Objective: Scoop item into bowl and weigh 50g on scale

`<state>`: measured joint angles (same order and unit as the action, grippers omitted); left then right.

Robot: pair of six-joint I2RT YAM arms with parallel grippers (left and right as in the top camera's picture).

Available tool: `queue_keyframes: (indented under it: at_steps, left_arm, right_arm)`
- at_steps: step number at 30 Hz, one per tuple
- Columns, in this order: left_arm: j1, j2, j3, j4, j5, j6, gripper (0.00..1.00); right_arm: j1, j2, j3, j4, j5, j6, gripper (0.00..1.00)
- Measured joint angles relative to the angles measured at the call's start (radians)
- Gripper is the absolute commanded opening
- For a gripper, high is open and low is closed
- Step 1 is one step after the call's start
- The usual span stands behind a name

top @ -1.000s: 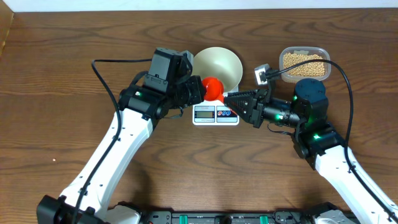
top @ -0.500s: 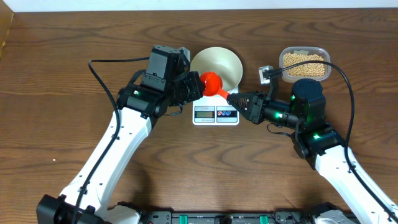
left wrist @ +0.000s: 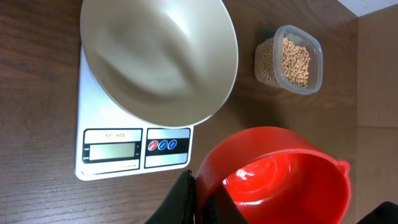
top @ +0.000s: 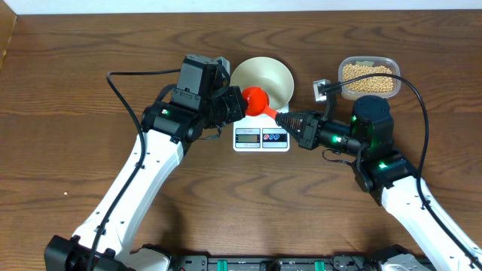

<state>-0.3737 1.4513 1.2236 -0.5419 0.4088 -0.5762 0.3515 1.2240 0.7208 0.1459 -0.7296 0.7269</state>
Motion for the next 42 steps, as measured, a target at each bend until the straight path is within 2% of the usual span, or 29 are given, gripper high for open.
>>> queue_keyframes:
  at_steps: [9,12,15,17,23,25,28,31,33,39,42]
  left_arm:
    - [0.000,0.000,0.000,0.000,0.001,-0.001,0.09]
    - [0.000,0.000,0.000,0.000,0.001,-0.001,0.23]
    - [0.000,0.000,0.000,0.000,0.002,-0.001,0.46]
    - [0.000,0.000,0.000,0.000,0.001,-0.002,0.52]
    - [0.000,0.000,0.000,-0.001,0.001,-0.003,0.60]
    - [0.000,0.000,0.000,-0.001,0.001,0.007,0.71]
    - [0.000,0.000,0.000,-0.001,0.001,0.035,0.80]
    - [0.000,0.000,0.000,-0.002,0.001,0.080,0.84]
    - [0.000,0.000,0.000,-0.001,0.001,0.116,0.89]
    - [0.000,0.000,0.000,-0.001,0.001,0.186,0.91]
    - [0.000,0.000,0.000,-0.001,0.001,0.199,0.91]
  right_arm:
    - [0.000,0.000,0.000,0.000,0.003,0.000,0.01]
    - [0.000,0.000,0.000,0.000,0.007,0.000,0.01]
    - [0.000,0.000,0.000,0.000,0.012,0.000,0.01]
    - [0.000,0.000,0.000,-0.006,0.014,-0.001,0.01]
    - [-0.003,0.000,0.000,-0.057,0.037,-0.010,0.01]
    - [-0.009,0.000,0.000,-0.071,0.042,-0.020,0.01]
    - [-0.022,0.000,0.000,-0.080,0.050,-0.040,0.01]
    - [-0.031,0.000,0.000,-0.088,0.051,-0.068,0.01]
    - [-0.033,0.000,0.000,-0.101,0.051,-0.101,0.01]
    - [-0.069,0.000,0.000,-0.151,0.046,-0.182,0.01]
    - [-0.123,-0.007,0.001,-0.228,0.040,-0.222,0.01]
